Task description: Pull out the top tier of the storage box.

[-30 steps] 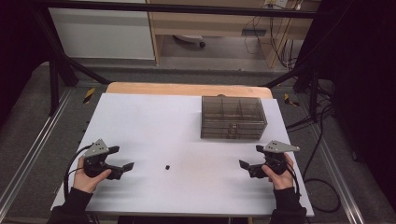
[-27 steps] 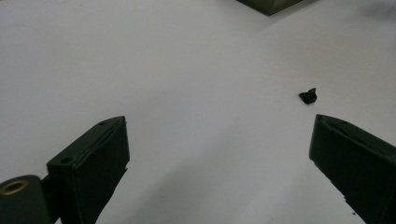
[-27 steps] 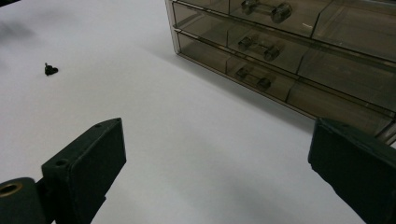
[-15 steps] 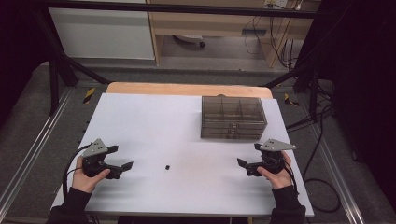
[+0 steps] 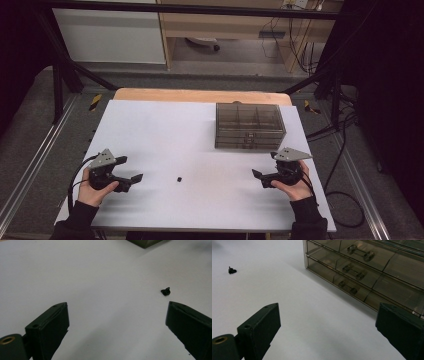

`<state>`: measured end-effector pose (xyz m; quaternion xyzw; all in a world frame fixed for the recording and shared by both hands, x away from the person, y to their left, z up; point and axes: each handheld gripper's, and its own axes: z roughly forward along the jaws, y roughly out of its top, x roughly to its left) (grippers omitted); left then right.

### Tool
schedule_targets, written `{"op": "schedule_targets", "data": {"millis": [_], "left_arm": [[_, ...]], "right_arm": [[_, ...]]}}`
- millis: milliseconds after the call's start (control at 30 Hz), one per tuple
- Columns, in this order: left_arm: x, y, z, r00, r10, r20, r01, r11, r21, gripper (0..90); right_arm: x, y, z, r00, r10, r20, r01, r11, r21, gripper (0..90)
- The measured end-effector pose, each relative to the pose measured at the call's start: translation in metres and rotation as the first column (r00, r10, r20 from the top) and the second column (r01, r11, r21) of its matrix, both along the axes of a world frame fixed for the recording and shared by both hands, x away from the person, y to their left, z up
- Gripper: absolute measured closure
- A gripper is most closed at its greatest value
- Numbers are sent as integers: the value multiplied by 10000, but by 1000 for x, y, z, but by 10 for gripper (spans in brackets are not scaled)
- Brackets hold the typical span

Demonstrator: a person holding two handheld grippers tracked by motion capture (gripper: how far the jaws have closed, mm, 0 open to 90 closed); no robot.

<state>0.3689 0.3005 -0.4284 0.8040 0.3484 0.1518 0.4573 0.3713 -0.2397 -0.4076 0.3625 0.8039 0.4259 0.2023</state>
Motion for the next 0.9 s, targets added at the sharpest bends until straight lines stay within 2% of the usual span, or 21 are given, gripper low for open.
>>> {"op": "schedule_targets", "data": {"millis": [400,567,900], "left_arm": [[0,-1,-1,10000,-13,-24,13,10000,73,46],[0,-1,-1,10000,-24,-21,24,10000,72,46],[0,-2,-2,10000,-36,-42,37,10000,86,46]], "right_arm": [[1,8,3,9994,171,304,-151,9979,-636,67],[1,11,5,9988,248,413,-217,9970,-738,66],[3,19,9,9967,446,683,-348,9897,-1387,66]]}}
